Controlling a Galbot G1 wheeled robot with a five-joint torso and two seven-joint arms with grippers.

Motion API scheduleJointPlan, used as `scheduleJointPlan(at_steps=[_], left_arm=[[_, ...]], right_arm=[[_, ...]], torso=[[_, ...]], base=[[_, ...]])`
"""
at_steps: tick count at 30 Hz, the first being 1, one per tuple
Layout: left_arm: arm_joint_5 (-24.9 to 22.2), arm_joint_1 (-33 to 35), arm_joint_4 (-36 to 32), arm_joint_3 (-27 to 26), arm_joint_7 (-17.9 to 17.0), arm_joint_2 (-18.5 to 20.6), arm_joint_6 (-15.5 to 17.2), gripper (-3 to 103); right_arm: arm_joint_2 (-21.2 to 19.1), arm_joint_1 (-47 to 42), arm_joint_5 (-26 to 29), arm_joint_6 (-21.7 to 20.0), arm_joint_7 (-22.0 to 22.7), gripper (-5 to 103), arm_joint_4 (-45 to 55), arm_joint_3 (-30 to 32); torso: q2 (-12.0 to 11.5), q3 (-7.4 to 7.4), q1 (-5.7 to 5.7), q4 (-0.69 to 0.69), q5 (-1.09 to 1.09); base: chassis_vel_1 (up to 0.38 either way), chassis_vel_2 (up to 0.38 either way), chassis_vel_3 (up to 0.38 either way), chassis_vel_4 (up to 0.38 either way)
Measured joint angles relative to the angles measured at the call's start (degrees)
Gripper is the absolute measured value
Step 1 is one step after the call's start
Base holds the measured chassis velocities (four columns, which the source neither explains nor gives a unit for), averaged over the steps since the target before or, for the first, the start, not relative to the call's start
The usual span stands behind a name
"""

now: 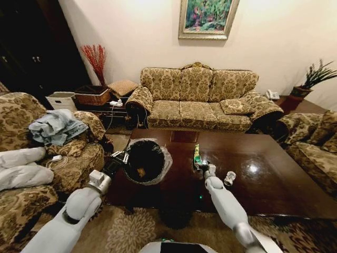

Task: Move to the front of the table and place the trash on the table into the trash bin.

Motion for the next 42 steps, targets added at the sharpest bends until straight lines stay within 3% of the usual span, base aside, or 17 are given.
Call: scheduleJointPlan(at_steps=[4, 13, 19, 20, 22, 30, 31, 34, 36, 38, 40, 42], left_arm=[[-0.06, -0.06, 0.22, 0.14, 0.08, -0.04, 0.01, 4], [-0.2, -0.43, 1.16, 0.42, 0.13, -0.08, -0.42, 4], [-0.25, -0.49, 1.18, 0.35, 0.26, 0.37, -1.12, 4], [-0.36, -0.5, 1.18, 0.1, 0.25, 0.55, -1.2, 4], [-0.4, -0.5, 1.18, 0.05, 0.25, 0.59, -1.21, 4], [-0.64, -0.27, 1.13, 0.18, 0.19, 0.27, -1.37, 4], [-0.64, -0.27, 1.13, 0.18, 0.19, 0.27, -1.37, 4], [-0.55, -0.27, 1.15, 0.34, 0.18, 0.17, -1.53, 4], [-0.53, -0.27, 1.17, 0.41, 0.18, 0.1, -1.62, 4], [-0.44, -0.23, 1.18, 0.63, 0.18, 0.0, -1.96, 4], [-0.41, -0.22, 1.21, 0.67, 0.2, -0.01, -1.98, 4], [-0.34, -0.24, 1.33, 0.74, 0.22, -0.01, -1.99, 4]], right_arm=[[1.07, 1.57, 1.97, -1.46, -0.78, 100, -2.2, 0.25], [1.83, 3.45, 0.57, -0.73, -1.81, 103, -7.53, 1.18], [1.27, 3.85, 0.05, -1.17, -3.68, 84, -7.84, 1.37], [1.2, 3.88, 1.15, -2.36, -3.74, 74, -7.42, 1.37], [1.18, 3.89, 1.59, -2.75, -3.75, 74, -7.28, 1.37], [1.0, 3.86, 3.97, -4.38, -3.66, 41, -6.21, 1.22], [1.0, 3.86, 3.97, -4.38, -3.66, 41, -6.21, 1.22], [0.82, 3.53, 4.16, -4.49, -3.47, 25, -5.99, 1.23], [0.78, 3.47, 4.25, -4.56, -3.45, 25, -5.97, 1.23], [0.7, 3.31, 4.57, -4.64, -3.43, 9, -5.99, 1.24], [0.7, 3.26, 4.76, -4.66, -3.42, 9, -5.99, 1.26], [0.68, 3.04, 4.99, -4.69, -3.39, 1, -5.87, 1.29]], torso=[[0.01, -0.01, -0.01, 0.01, 0.0], [0.01, -0.01, 0.0, 0.0, 0.01], [0.0, 0.0, -0.01, -0.01, 0.01], [0.01, -0.01, -0.01, 0.0, 0.02], [0.01, -0.01, -0.01, 0.0, 0.02], [0.01, -0.01, -0.01, 0.01, 0.01], [0.01, -0.01, -0.01, 0.01, 0.01], [0.01, -0.01, -0.01, 0.0, 0.01], [0.01, -0.01, -0.01, 0.0, 0.01], [0.01, -0.01, -0.01, 0.0, 0.01], [0.01, -0.01, -0.01, 0.0, 0.01], [0.0, -0.01, -0.01, 0.0, 0.02]], base=[[0.0, 0.0, 0.0, 0.0], [0.0, 0.0, 0.0, 0.0], [0.0, 0.0, 0.0, 0.0], [0.0, 0.0, 0.0, 0.0], [0.0, 0.0, 0.0, 0.0], [0.0, 0.0, 0.0, 0.0], [0.0, 0.0, 0.0, 0.0], [0.0, 0.0, 0.0, 0.0], [0.0, 0.0, 0.0, 0.0], [0.0, 0.0, 0.0, 0.0], [0.0, 0.0, 0.0, 0.0], [0.0, 0.0, 0.0, 0.0]])
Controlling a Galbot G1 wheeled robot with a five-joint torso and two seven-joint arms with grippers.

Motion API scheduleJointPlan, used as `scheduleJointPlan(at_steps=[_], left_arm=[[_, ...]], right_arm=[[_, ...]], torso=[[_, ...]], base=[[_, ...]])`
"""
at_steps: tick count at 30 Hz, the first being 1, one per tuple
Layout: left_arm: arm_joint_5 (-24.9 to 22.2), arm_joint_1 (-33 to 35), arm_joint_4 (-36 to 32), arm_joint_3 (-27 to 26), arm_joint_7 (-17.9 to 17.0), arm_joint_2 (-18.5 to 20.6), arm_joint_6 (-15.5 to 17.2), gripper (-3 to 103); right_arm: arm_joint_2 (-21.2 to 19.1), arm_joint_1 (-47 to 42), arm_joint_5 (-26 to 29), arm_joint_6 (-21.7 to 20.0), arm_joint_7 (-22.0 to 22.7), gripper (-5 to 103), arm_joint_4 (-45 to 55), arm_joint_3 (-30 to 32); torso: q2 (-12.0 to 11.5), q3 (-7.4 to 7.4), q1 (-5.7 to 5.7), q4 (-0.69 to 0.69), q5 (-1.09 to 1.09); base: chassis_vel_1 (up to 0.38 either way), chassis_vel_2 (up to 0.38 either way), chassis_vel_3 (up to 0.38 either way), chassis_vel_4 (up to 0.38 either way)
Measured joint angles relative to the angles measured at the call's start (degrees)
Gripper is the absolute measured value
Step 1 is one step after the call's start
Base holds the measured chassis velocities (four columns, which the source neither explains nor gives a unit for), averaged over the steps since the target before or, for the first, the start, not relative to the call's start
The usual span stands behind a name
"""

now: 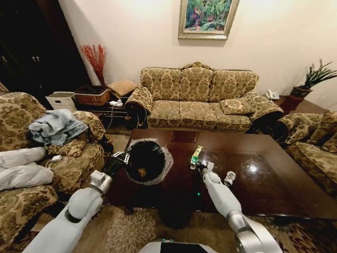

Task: Move to the front of the table and place the trash on the table into the trash bin.

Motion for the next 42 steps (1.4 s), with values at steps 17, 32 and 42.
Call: scheduleJointPlan(at_steps=[17, 32, 42], left_arm=[[0.04, 0.1, 0.08, -0.12, 0.11, -0.06, -0.22, 4], [-0.14, 0.08, -0.12, -0.37, -0.04, 0.21, -0.17, 4], [-1.16, 0.4, -0.73, -0.51, 0.07, 0.31, -0.82, 4]], right_arm=[[-0.41, -2.93, 1.27, 3.91, 0.18, 8, 4.08, 0.04], [-0.14, -3.6, 0.8, 4.41, -0.12, 67, 3.03, 0.64], [0.57, -0.18, 6.61, 0.04, -2.76, 93, -0.34, 0.15]], torso=[[0.0, 0.0, 0.0, -0.01, -0.01], [0.0, 0.0, 0.0, 0.0, 0.0], [0.0, 0.0, 0.0, 0.0, 0.0]], base=[[0.0, 0.0, 0.0, 0.0], [0.0, 0.0, 0.0, 0.0], [0.0, 0.0, 0.0, 0.0]])
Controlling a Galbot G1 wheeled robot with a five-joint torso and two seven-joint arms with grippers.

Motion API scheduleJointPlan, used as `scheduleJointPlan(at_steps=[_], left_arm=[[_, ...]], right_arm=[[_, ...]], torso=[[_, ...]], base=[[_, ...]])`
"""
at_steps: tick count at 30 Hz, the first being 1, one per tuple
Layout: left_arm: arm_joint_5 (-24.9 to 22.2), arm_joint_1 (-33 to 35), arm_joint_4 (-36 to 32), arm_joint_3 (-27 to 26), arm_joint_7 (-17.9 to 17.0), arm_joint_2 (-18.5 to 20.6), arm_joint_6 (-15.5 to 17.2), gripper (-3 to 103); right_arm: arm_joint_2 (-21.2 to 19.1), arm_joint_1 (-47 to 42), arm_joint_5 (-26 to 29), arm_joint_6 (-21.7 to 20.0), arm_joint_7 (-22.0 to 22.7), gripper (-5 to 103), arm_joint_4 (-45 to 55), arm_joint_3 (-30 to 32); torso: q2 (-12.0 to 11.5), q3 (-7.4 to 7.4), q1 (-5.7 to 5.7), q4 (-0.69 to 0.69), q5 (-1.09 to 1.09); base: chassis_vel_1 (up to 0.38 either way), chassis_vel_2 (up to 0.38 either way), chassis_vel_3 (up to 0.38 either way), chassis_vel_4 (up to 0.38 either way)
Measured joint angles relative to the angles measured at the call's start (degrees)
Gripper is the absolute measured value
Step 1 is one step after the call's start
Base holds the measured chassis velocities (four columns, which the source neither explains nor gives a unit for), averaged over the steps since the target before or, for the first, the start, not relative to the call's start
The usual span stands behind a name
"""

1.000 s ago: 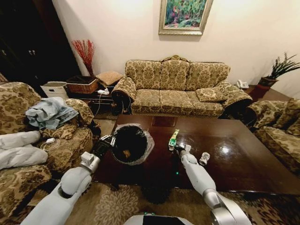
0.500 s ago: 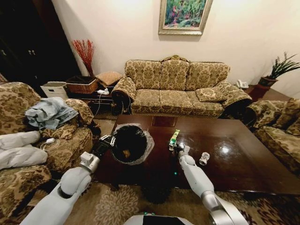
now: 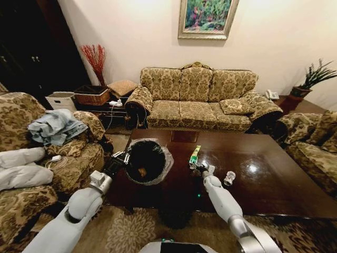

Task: Move to the front of the table and place the trash on the table into the trash bin.

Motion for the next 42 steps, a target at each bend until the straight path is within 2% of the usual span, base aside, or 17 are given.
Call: scheduleJointPlan(at_steps=[1, 4, 5, 8, 10, 11, 15, 18, 20, 23, 30, 34, 36, 38, 40, 41, 42], left_arm=[[0.0, 0.0, 0.0, 0.0, 0.0, 0.0, 0.0, 4], [-0.17, 0.16, -0.11, -0.17, 0.16, -0.05, -0.42, 4], [-0.17, 0.16, -0.11, -0.17, 0.16, -0.05, -0.42, 4], [-0.47, -0.2, 0.14, -0.4, 0.19, 0.37, -0.66, 4], [-0.52, -0.28, 0.19, -0.4, 0.2, 0.46, -0.67, 4], [-0.57, -0.41, 0.24, -0.33, 0.21, 0.47, -0.67, 4], [-0.55, -0.17, 0.24, -0.05, 0.28, 0.18, -0.79, 4], [-0.39, 0.15, 0.41, 0.02, 0.59, 0.08, -1.08, 4], [-0.37, 0.16, 0.44, 0.04, 0.64, 0.06, -1.14, 4], [-0.36, 0.02, 0.55, 0.27, 0.73, -0.07, -1.21, 4], [-0.34, 0.02, 0.6, 0.33, 0.76, -0.1, -1.34, 4], [-0.34, 0.08, 0.6, 0.25, 0.76, -0.1, -1.38, 4], [-0.35, 0.13, 0.6, 0.19, 0.76, -0.08, -1.39, 4], [-0.35, 0.14, 0.6, 0.19, 0.76, -0.07, -1.39, 4], [-0.38, 0.04, 0.67, 0.19, 0.76, -0.03, -1.39, 4], [-0.42, -0.13, 0.8, 0.2, 0.8, -0.04, -1.5, 4], [-0.42, -0.13, 0.8, 0.2, 0.8, -0.04, -1.5, 4]], right_arm=[[0.0, 0.0, 0.0, 0.0, 0.0, 93, 0.0, 0.0], [0.39, 0.82, 0.93, -0.83, -0.49, 81, -1.07, -0.06], [0.39, 0.82, 0.93, -0.83, -0.49, 81, -1.07, -0.06], [0.48, 0.8, 1.27, -1.13, -0.88, 69, -1.13, -0.66], [0.58, 0.78, 1.25, -1.2, -0.9, 69, -1.13, -0.69], [0.88, 0.76, 1.35, -1.4, -0.9, 61, -1.14, -0.66], [1.16, 0.61, 1.47, -1.44, -0.9, 53, -1.08, -0.54], [1.03, 0.51, 1.49, -1.31, -0.87, 41, -0.96, -0.41], [0.93, 0.5, 1.51, -1.29, -0.86, 41, -0.9, -0.39], [0.42, 0.4, 1.56, -1.24, -0.76, 30, -0.54, -0.39], [0.23, 0.07, 1.53, -1.18, -0.69, 10, 0.46, -0.43], [0.11, -0.2, 1.45, -0.72, -0.71, 6, 0.89, -0.43], [-0.09, -1.07, 0.87, 0.93, -0.87, 1, 1.98, -0.38], [-0.27, -1.68, 0.62, 1.5, -1.01, 1, 2.87, -0.36], [-0.66, -3.35, -0.56, 5.57, -2.37, 0, 4.94, -0.18], [-1.1, -5.37, -1.76, 10.36, -4.02, 0, 7.19, 0.21], [-1.1, -5.37, -1.76, 10.36, -4.02, 0, 7.19, 0.21]], torso=[[0.0, 0.0, 0.0, 0.0, 0.0], [0.0, 0.0, 0.0, 0.01, -0.01], [0.0, 0.0, 0.0, 0.01, -0.01], [0.0, 0.0, 0.0, 0.0, 0.0], [0.0, 0.0, 0.0, -0.01, 0.0], [0.0, 0.0, 0.0, 0.0, -0.01], [0.0, 0.0, 0.0, 0.0, -0.01], [0.0, 0.0, 0.0, 0.0, 0.01], [0.0, 0.0, 0.0, 0.0, 0.0], [0.0, 0.0, 0.0, 0.0, 0.0], [0.0, 0.0, 0.0, 0.0, 0.0], [0.0, 0.0, 0.0, 0.0, 0.0], [0.0, 0.0, 0.0, 0.0, 0.0], [0.0, 0.0, 0.0, 0.01, 0.0], [0.0, 0.0, 0.0, 0.0, 0.0], [0.0, 0.0, 0.0, 0.01, 0.0], [0.0, 0.0, 0.0, 0.01, 0.0]], base=[[0.0, 0.0, 0.0, 0.0], [0.0, 0.0, 0.0, 0.0], [0.0, 0.0, 0.0, 0.0], [0.0, 0.0, 0.0, 0.0], [0.0, 0.0, 0.0, 0.0], [0.0, 0.0, 0.0, 0.0], [0.0, 0.0, 0.0, 0.0], [0.0, 0.0, 0.0, 0.0], [0.0, 0.0, 0.0, 0.0], [0.0, 0.0, 0.0, 0.0], [0.0, 0.0, 0.0, 0.0], [0.0, 0.0, 0.0, 0.0], [0.0, 0.0, 0.0, 0.0], [0.0, 0.0, 0.0, 0.0], [0.0, 0.0, 0.0, 0.0], [0.0, 0.0, 0.0, 0.0], [0.0, 0.0, 0.0, 0.0]])
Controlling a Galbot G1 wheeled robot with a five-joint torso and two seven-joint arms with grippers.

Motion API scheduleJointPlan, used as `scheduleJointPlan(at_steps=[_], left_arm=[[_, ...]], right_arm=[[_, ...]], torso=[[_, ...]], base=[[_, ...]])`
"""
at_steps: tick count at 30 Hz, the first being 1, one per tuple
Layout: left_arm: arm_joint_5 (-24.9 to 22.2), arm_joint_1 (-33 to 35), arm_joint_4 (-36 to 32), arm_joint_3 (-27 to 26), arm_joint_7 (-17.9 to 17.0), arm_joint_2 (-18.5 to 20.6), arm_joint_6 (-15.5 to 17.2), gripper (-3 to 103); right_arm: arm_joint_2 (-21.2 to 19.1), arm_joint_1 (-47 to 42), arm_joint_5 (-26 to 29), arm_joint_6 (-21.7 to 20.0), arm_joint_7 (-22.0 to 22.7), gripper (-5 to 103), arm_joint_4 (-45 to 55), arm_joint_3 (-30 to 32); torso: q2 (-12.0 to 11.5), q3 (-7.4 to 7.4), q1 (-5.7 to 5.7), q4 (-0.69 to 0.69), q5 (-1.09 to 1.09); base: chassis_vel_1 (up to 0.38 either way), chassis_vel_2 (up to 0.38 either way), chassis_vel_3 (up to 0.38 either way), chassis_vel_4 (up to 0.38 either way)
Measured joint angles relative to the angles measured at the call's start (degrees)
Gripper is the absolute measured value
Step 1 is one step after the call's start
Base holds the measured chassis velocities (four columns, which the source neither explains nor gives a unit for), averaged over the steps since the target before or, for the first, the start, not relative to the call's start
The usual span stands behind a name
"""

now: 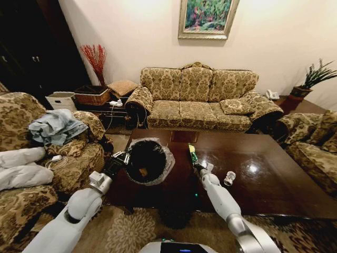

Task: Move to the front of the table and place the trash on the table into the trash bin.

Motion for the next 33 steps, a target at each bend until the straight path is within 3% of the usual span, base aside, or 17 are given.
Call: scheduleJointPlan(at_steps=[3, 4, 6, 7, 8, 11, 12, 13, 15, 16, 19, 26, 30, 33], left_arm=[[-0.15, -0.46, 0.59, 0.01, 0.03, 0.07, -0.17, 4], [-0.15, -0.46, 0.59, 0.01, 0.03, 0.07, -0.17, 4], [-0.21, -0.85, 1.59, -0.34, -0.14, 0.21, -0.48, 4], [0.03, -1.37, 2.65, -0.69, -0.31, 0.3, -0.97, 4], [0.03, -1.37, 2.65, -0.69, -0.31, 0.3, -0.97, 4], [1.68, -3.13, 4.76, -0.34, -0.35, 0.35, -2.18, 4], [1.68, -3.13, 4.76, -0.34, -0.35, 0.35, -2.18, 4], [3.21, -3.73, 6.01, -0.04, -0.34, 0.19, -3.35, 4], [5.73, -4.55, 7.76, 0.02, -0.33, 0.12, -5.25, 4], [5.73, -4.55, 7.76, 0.02, -0.33, 0.12, -5.25, 4], [10.42, -7.78, 11.97, 0.75, -0.46, -0.18, -8.69, 4], [14.75, -12.72, 18.73, 2.52, -1.39, -0.58, -13.29, 4], [17.02, -16.53, 22.91, 3.08, -2.72, -0.69, -16.47, 4], [19.07, -19.75, 25.55, 3.4, -3.81, -1.34, -18.76, 4]], right_arm=[[-2.02, -6.22, -0.69, 5.3, -2.26, 0, 9.31, 0.65], [-2.02, -6.22, -0.69, 5.3, -2.26, 0, 9.31, 0.65], [-5.04, -12.46, 2.14, 5.33, -3.8, 0, 22.7, 0.79], [-7.4, -16.26, 5.09, 3.28, -3.42, 0, 32.55, 0.12], [-7.4, -16.26, 5.09, 3.28, -3.42, 0, 32.55, 0.12], [-11.52, -24.13, 9.37, 0.07, -1.52, 0, 49.57, -1.48], [-11.52, -24.13, 9.37, 0.07, -1.52, 0, 49.57, -1.48], [-13.68, -28.6, 12.97, -3.33, 0.02, 0, 59.14, -2.19], [-16.69, -33.26, 17.87, -8.05, 2.44, 0, 69.16, -2.61], [-16.69, -33.26, 17.87, -8.05, 2.44, 0, 69.16, -2.61], [-22.53, -40.72, 24.76, -12.52, 4.56, 0, 82.95, -1.79], [-26.85, -48.6, 30.04, -16.15, 6.75, 0, 94.11, -1.4], [-28.22, -50.17, 35.0, -19.75, 11.64, 0, 95.68, -1.71], [-29.28, -51.04, 44.03, -23.63, 18.52, 0, 95.55, -1.78]], torso=[[0.0, 0.0, 0.0, -0.03, 0.0], [0.0, 0.0, 0.0, -0.03, 0.0], [0.0, 0.0, 0.0, -0.03, 0.01], [0.0, 0.0, 0.0, -0.02, -0.02], [0.0, 0.0, 0.0, -0.02, -0.02], [0.0, -0.01, 0.0, 0.0, 0.01], [0.0, -0.01, 0.0, 0.0, 0.01], [0.0, -0.01, 0.0, -0.04, -0.02], [0.0, -0.01, -0.01, -0.02, -0.01], [0.0, -0.01, -0.01, -0.02, -0.01], [0.01, -0.01, -0.02, -0.01, -0.03], [0.0, 0.0, -0.01, -0.02, -0.02], [-0.01, 0.0, -0.01, 0.0, 0.01], [-0.01, 0.01, 0.01, -0.02, -0.01]], base=[[0.0, 0.0, 0.0, 0.0], [0.0, 0.0, 0.0, 0.0], [0.0, 0.0, 0.0, 0.0], [0.0, 0.0, 0.0, 0.0], [0.0, 0.0, 0.0, 0.0], [0.0, 0.0, 0.0, 0.0], [0.0, 0.0, 0.0, 0.0], [0.0, 0.0, 0.0, 0.0], [0.0, 0.0, 0.0, 0.0], [0.0, 0.0, 0.0, 0.0], [0.0, 0.0, 0.0, 0.0], [0.0, 0.0, 0.0, 0.0], [0.0, 0.0, 0.0, 0.0], [0.0, 0.0, 0.0, 0.0]])
